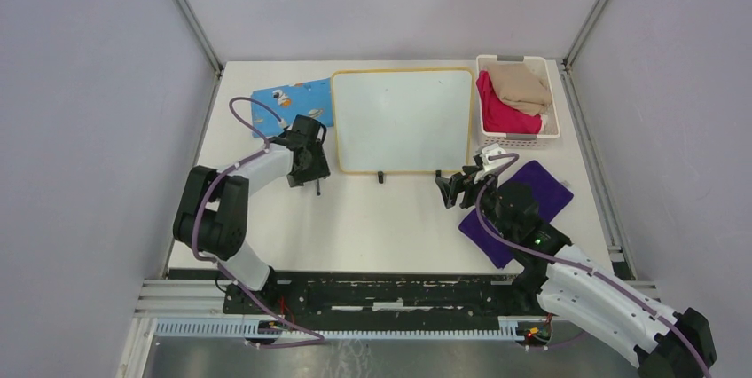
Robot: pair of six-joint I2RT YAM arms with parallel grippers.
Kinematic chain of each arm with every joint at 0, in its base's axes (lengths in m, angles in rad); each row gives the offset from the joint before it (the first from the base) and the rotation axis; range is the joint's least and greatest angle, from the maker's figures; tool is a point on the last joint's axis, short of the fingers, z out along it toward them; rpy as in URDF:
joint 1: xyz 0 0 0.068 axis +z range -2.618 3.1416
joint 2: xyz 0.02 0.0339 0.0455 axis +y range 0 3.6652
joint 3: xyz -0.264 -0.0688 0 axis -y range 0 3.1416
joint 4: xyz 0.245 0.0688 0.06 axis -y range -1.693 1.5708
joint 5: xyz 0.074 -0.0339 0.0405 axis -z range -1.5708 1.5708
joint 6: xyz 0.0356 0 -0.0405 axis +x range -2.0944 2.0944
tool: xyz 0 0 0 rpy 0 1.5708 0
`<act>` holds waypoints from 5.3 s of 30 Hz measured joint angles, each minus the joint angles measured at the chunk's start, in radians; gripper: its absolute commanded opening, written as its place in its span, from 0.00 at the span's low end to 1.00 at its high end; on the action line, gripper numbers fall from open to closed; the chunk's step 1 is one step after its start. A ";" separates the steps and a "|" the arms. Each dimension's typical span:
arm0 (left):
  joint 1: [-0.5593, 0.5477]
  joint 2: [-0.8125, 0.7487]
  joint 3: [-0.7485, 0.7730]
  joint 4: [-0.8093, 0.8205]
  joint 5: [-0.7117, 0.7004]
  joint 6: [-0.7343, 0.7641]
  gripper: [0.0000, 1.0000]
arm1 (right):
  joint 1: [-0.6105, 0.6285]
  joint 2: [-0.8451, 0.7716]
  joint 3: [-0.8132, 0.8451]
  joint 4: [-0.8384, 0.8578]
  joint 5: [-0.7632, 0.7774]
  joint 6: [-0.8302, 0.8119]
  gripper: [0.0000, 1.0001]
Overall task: Write a sentence on the whiteboard
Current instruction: Open the whiteboard marker at the center of the board.
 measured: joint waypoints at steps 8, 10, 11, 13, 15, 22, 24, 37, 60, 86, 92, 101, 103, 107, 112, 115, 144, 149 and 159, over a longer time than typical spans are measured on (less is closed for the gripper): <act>0.000 0.037 0.012 -0.002 -0.034 0.003 0.51 | 0.000 -0.009 0.000 -0.002 0.008 -0.002 0.77; 0.000 0.041 0.015 -0.002 -0.038 0.006 0.46 | 0.000 -0.010 0.000 -0.002 0.010 -0.002 0.78; 0.000 0.043 0.016 -0.001 -0.038 0.011 0.42 | 0.000 -0.011 0.000 -0.003 0.011 -0.002 0.78; 0.000 0.044 0.017 0.000 -0.040 0.013 0.36 | 0.000 -0.015 0.000 -0.007 0.011 -0.002 0.78; 0.000 0.044 0.016 0.000 -0.040 0.014 0.29 | 0.000 -0.018 0.000 -0.008 0.012 -0.002 0.77; 0.002 0.003 -0.026 0.000 -0.033 0.013 0.16 | 0.000 -0.020 0.000 -0.023 0.017 -0.002 0.77; 0.002 -0.030 -0.058 -0.007 -0.019 0.013 0.12 | 0.000 -0.020 0.000 -0.025 0.018 -0.002 0.77; -0.182 -0.257 -0.195 -0.065 0.041 -0.052 0.13 | 0.000 -0.005 0.000 -0.043 0.019 -0.002 0.76; -0.281 -0.174 -0.149 -0.119 0.007 -0.082 0.45 | 0.000 0.002 0.000 -0.092 0.032 -0.006 0.76; -0.221 -0.002 -0.010 -0.158 0.019 0.088 0.40 | 0.000 -0.012 0.000 -0.116 0.056 -0.020 0.77; -0.220 0.002 -0.009 -0.151 0.037 0.095 0.35 | 0.000 -0.017 0.002 -0.119 0.057 -0.022 0.76; -0.220 -0.004 -0.023 -0.126 0.055 0.096 0.16 | 0.000 -0.023 0.003 -0.119 0.064 -0.027 0.76; -0.220 -0.012 -0.031 -0.117 0.056 0.096 0.08 | 0.000 -0.023 0.004 -0.120 0.064 -0.027 0.76; -0.221 -0.029 -0.046 -0.104 0.056 0.096 0.02 | 0.000 -0.022 0.005 -0.126 0.068 -0.027 0.76; -0.220 -0.054 -0.059 -0.116 0.037 0.096 0.02 | 0.000 -0.023 0.008 -0.134 0.072 -0.028 0.77; -0.220 -0.102 -0.059 -0.135 0.024 0.095 0.02 | 0.000 -0.022 0.014 -0.143 0.071 -0.035 0.77; -0.221 -0.702 -0.012 0.250 0.451 0.053 0.02 | 0.000 -0.031 0.132 0.034 -0.318 -0.025 0.77; -0.221 -0.660 -0.061 0.460 0.581 -0.008 0.02 | 0.000 -0.007 0.132 0.102 -0.398 0.010 0.78; -0.228 -0.644 -0.116 0.735 0.768 -0.085 0.02 | 0.042 0.085 0.131 0.291 -0.539 0.100 0.78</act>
